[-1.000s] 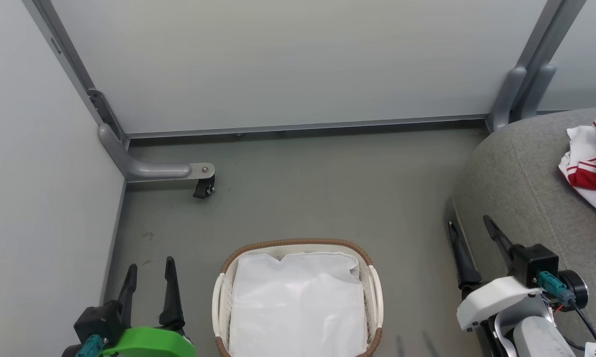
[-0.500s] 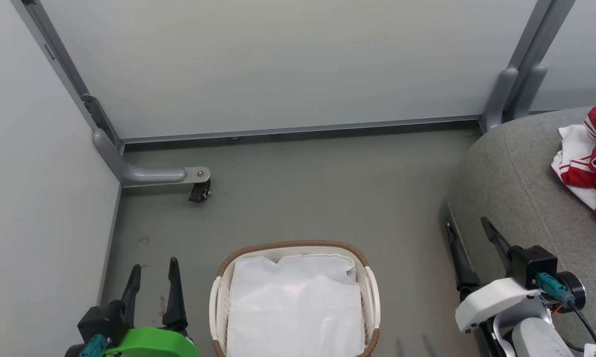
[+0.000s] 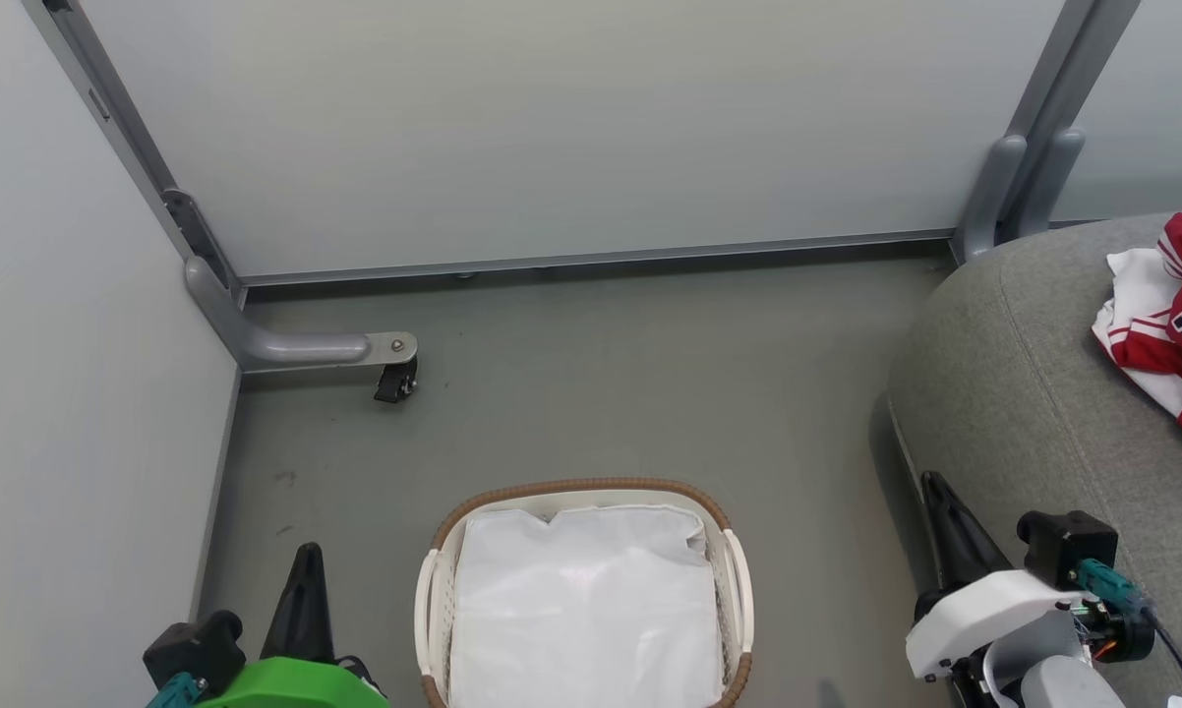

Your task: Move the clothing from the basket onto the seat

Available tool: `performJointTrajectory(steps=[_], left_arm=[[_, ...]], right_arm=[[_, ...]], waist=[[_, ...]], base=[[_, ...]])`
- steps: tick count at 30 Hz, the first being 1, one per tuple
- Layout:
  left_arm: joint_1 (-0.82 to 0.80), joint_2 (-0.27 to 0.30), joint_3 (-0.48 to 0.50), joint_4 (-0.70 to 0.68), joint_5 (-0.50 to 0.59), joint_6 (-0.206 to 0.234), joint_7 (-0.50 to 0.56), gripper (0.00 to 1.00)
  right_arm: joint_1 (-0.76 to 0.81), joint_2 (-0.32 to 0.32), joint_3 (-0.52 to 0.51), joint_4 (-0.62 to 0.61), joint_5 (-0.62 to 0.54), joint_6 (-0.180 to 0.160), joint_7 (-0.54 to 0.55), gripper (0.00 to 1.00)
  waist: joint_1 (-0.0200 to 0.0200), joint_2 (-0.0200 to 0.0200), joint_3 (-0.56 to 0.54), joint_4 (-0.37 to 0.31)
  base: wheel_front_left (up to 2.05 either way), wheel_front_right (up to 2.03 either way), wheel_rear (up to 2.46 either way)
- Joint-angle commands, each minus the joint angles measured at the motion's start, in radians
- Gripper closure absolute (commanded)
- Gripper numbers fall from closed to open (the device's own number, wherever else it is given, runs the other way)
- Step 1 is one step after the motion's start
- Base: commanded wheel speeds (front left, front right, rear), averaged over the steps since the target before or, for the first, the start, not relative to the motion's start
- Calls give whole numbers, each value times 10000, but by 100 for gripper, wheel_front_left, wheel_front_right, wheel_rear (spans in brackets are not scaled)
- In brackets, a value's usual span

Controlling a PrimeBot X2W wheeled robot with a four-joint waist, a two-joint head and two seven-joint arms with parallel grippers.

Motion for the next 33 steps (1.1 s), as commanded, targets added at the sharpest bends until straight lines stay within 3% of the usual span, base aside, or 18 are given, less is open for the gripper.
performJointTrajectory(steps=[1,33], left_arm=[[-144,15,120,-189,-415,-47,98,100],[-586,31,873,-524,-4832,-241,1426,100]], right_arm=[[-165,-40,-75,-217,511,-1,116,100],[-33,-82,-448,-763,5741,-4,1371,100]], waist=[[0,0,-4,-7],[0,0,-90,-143]], base=[[0,0,0],[0,0,0]])
